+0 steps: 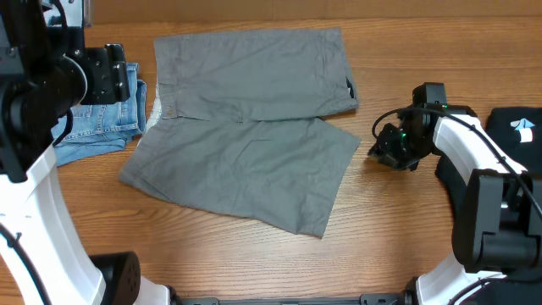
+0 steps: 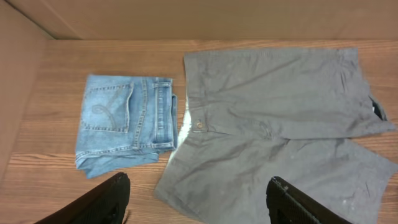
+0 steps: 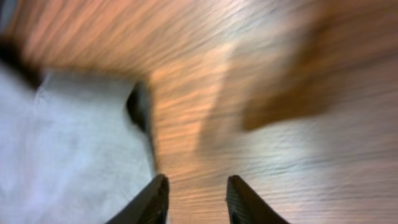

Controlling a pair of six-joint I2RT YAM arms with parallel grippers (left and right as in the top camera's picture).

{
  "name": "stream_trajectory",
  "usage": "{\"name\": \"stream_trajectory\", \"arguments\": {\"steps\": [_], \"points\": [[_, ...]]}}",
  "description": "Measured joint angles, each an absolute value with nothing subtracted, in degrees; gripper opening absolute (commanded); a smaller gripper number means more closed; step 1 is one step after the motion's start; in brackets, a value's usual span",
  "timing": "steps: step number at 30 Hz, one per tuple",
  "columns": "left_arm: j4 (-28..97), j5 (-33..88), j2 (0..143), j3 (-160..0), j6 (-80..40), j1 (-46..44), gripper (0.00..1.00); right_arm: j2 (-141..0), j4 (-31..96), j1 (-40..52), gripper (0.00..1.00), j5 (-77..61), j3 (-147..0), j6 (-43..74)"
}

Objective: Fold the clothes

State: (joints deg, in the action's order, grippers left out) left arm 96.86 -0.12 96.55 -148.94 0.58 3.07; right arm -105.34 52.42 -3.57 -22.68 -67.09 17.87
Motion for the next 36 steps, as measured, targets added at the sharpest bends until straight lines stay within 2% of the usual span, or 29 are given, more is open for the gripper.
{"name": "stream_trajectory", "arguments": {"steps": [2, 7, 12, 13, 16, 17, 19, 23, 24, 29, 33, 35, 36], "points": [[96.84, -0.75, 94.11, -148.83, 0.58, 3.07, 0.86, -105.34, 56.27, -2.79, 0.46, -25.63, -67.09, 16.03], [96.55, -1.15, 83.22, -144.27, -1.15, 3.07, 0.89, -105.25, 55.81, 1.65, 0.61, -27.73, -66.37, 14.46], [96.95, -1.17, 76.20, -132.81, -2.26, 3.07, 0.95, -105.08, 47.31, 8.73, 0.64, -24.60, -60.10, 18.22], [96.82, -1.17, 75.83, -130.72, -2.66, 3.07, 0.95, -104.51, 46.13, 9.13, 0.63, -24.64, -59.29, 19.07], [96.77, -1.17, 75.29, -122.32, -3.42, 3.07, 0.98, -102.76, 39.59, 10.15, 0.44, -24.93, -56.27, 21.54], [96.68, -1.15, 75.48, -120.20, -3.77, 3.07, 0.98, -102.54, 37.21, 10.17, 0.35, -25.34, -55.29, 21.96], [96.66, -1.17, 75.68, -115.04, -4.56, 3.07, 0.98, -102.50, 34.98, 10.22, 0.28, -26.39, -54.08, 22.70], [96.66, -1.19, 76.86, -108.14, -5.04, 3.07, 0.97, -102.59, 34.44, 10.20, 0.05, -26.72, -53.23, 23.29], [96.68, -1.26, 77.36, -106.52, -5.19, 3.07, 0.96, -102.67, 34.61, 10.20, 0.04, -26.44, -53.06, 23.66], [96.68, -2.07, 81.89, -100.92, -5.67, 3.07, 0.96, -102.59, 40.51, 8.86, 0.04, -22.02, -54.46, 24.77], [96.62, -2.44, 84.18, -99.66, -5.69, 3.07, 0.97, -102.37, 45.69, 4.03, 0.04, -14.13, -56.97, 25.74], [96.60, -2.44, 84.66, -99.46, -5.69, 3.07, 0.97, -102.30, 46.17, 0.73, 0.27, -11.46, -57.78, 25.67], [96.62, -2.44, 84.86, -99.44, -5.69, 3.07, 0.97, -102.26, 46.46, -0.38, 0.32, -11.29, -58.13, 25.10]]}}
